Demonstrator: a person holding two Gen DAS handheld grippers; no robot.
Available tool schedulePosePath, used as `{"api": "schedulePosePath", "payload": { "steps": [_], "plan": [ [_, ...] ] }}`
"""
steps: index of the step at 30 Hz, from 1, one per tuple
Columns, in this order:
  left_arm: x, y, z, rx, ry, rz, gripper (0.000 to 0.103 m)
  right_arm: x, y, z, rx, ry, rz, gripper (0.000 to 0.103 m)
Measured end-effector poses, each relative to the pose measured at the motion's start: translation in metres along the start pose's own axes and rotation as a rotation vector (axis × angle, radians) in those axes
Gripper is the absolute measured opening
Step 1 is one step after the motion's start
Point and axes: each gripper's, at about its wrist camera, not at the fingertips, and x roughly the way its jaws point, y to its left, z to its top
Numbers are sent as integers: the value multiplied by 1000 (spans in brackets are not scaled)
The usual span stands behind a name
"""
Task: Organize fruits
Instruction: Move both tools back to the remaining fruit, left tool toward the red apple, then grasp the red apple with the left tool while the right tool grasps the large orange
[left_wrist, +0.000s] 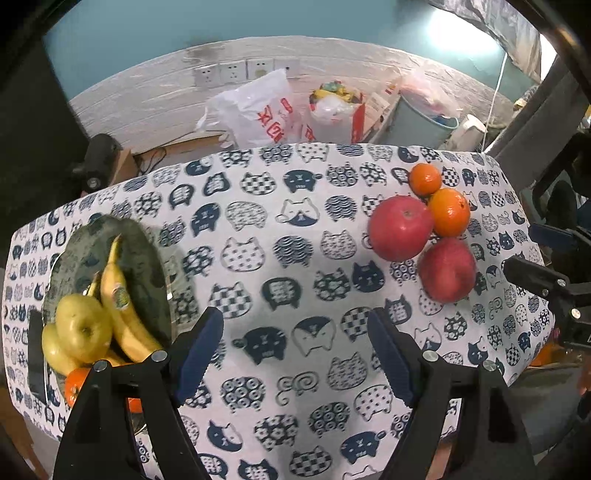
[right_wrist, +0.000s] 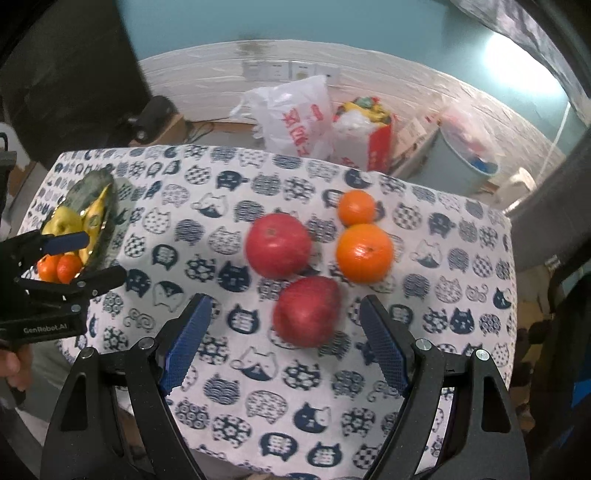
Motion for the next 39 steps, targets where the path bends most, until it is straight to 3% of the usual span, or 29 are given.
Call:
{"api": "schedulePosePath", "payload": {
  "steps": [3,14,19,24,33,39],
  "plan": [
    [5,-12,8,8,14,-27,87,2,-17,-1,18,13,-17,81],
    [32,-57,49,23,84,-130,88,16,-65,23,9,99,-17,81],
    [57,-78,62,64,115,-100,88,25,-87,42,1,139,-18,81],
    [76,-87,76,31,141,-124,88,46,-101,53,7,175,3,81],
    [109,-94,83,39,179,-90,89,84,-125,51,124,191,60,81],
    [122,-90,83,15,183,-138,93,99,-126,51,146,209,76,81]
  ]
}}
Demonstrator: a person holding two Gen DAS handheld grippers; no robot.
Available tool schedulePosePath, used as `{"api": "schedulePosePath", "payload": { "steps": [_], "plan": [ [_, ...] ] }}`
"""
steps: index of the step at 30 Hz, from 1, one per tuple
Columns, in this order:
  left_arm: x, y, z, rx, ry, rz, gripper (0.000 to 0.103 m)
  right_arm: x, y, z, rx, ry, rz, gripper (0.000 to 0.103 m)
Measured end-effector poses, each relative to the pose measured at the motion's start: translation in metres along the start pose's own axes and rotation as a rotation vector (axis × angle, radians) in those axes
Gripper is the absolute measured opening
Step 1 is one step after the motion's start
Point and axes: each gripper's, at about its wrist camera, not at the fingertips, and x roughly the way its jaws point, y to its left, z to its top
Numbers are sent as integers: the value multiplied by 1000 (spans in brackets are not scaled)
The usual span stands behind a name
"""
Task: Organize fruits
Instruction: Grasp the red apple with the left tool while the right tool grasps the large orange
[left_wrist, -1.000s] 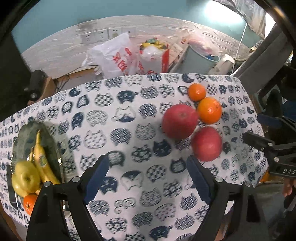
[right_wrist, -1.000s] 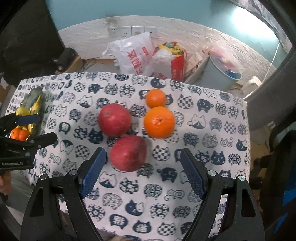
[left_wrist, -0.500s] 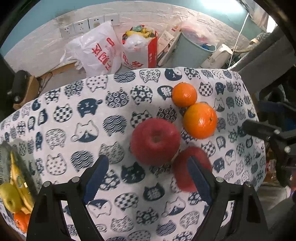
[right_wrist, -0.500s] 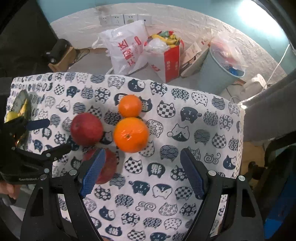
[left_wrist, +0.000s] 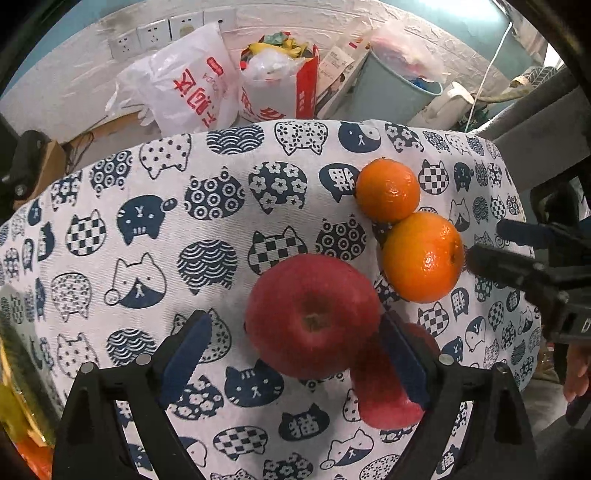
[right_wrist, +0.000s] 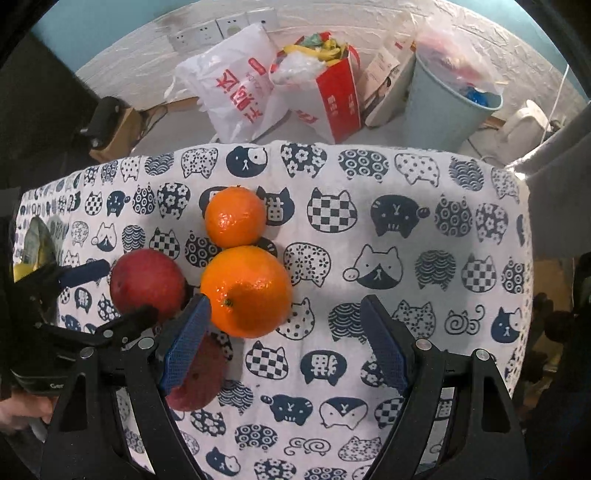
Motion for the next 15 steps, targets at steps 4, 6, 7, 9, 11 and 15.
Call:
{"api": "schedulePosePath", "payload": {
  "steps": [4,6,7,9,11,15],
  "plan": [
    [4,-2,3,18,-9,2,93,7,6,1,-13,7,2,81],
    [6,-3,5,20,-12,4,93,9,8,1,-17,9,3,81],
    [8,-3,6,18,-12,4,93,10,8,1,-18,9,5,81],
    [12,-4,6,22,-4,-11,88,14,9,1,-16,13,11,81],
    [13,-5,4,30,1,-46,78,18,11,1,-19,22,11,82],
    [11,-7,-2,74,-26,-30,78,25,18,3,-28,31,15,82]
  ]
}}
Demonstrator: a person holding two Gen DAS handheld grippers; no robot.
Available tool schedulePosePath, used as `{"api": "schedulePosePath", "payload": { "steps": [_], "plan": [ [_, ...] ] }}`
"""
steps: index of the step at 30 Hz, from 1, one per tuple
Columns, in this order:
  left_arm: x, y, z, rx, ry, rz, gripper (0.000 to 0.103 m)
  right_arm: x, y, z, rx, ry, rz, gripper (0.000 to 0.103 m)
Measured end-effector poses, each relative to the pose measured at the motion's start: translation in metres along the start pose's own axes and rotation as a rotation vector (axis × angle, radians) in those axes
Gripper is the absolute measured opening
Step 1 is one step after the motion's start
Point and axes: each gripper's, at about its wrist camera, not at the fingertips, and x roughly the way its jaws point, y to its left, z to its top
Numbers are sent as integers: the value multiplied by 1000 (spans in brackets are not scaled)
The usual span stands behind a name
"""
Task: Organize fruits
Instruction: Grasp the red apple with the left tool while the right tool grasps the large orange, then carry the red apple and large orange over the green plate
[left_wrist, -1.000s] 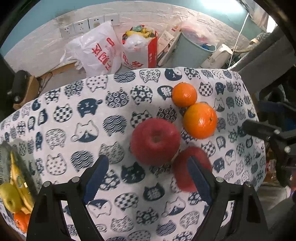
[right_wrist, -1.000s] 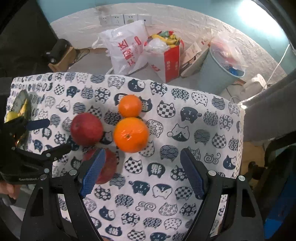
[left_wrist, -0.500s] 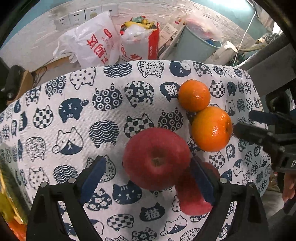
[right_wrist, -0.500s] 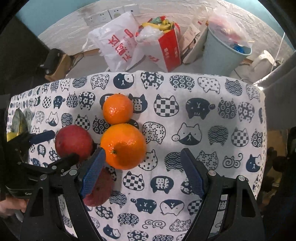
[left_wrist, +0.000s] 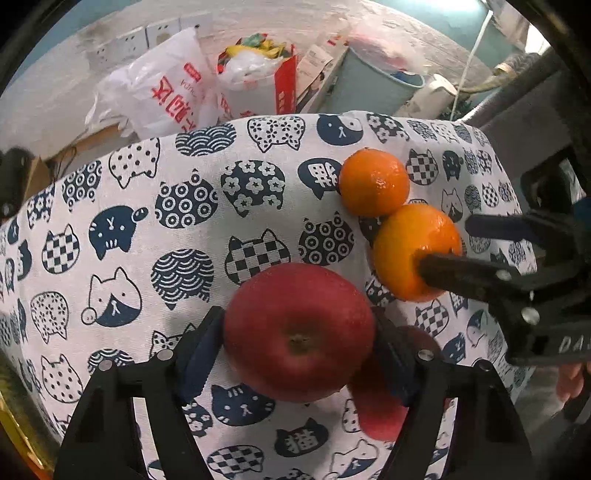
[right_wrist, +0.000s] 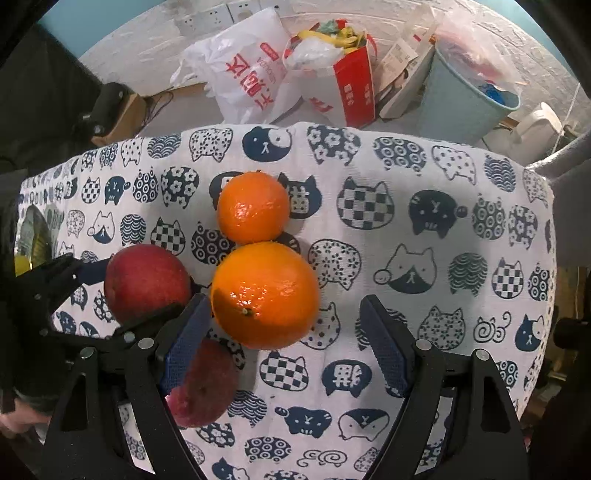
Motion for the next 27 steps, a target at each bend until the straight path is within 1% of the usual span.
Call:
{"api": "schedulePosePath", "payload": {
  "steps": [6,12,16,17,18,21,27],
  "plan": [
    [-9,13,-4,-24,-23,40,78,10,9,0,-30,8,-18,81],
    [-19,21,-12,-22,-32,61,78,20,14,-1,-59,1,-48,81],
    [-27,26,-19,-26,-36,62,78,25,19,1,-74,-14,-61,81],
    [-29,27,-21,-25,-39,63,78,27,20,2,-82,-11,-68,79],
    [-32,29,-23,-25,-44,64,78,29,22,2,-89,-6,-75,73],
    [-41,33,-26,-32,-55,54,78,34,24,1,-102,-3,-103,72],
    [-55,41,-34,-37,-75,54,78,32,25,-3,-104,-9,-130,69]
  ]
}}
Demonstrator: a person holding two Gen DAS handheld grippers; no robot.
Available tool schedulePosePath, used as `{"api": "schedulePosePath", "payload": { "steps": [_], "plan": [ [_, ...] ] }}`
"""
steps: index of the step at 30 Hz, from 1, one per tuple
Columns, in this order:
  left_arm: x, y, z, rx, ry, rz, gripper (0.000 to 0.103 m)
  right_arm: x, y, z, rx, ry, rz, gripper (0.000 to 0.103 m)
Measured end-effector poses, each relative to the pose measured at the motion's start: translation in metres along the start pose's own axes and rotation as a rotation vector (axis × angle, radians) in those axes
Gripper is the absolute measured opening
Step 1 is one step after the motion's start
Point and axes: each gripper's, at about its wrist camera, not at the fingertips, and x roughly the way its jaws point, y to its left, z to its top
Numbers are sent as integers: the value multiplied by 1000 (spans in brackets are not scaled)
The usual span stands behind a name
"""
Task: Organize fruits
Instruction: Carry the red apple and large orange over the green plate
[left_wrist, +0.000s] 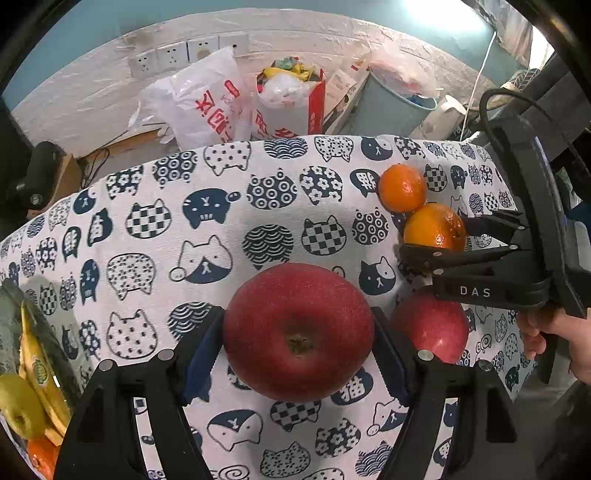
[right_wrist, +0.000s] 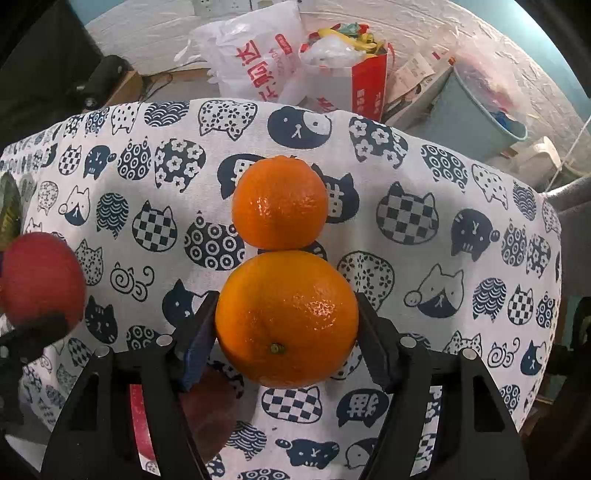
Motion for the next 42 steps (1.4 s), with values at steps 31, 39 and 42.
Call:
{"api": "schedulePosePath", "payload": {
  "steps": [31,39,42],
  "plan": [
    [-132,101,-46,-103,-168,85,78,-118,133,13,-171,-247,137,69],
    [-154,145,-58,-129,-173,141,78,-129,176,19,-228,-267,177,69],
    [-160,165,-60,-151,-166,149,78,-128,191,23,-248,-266,190,69]
  ]
}}
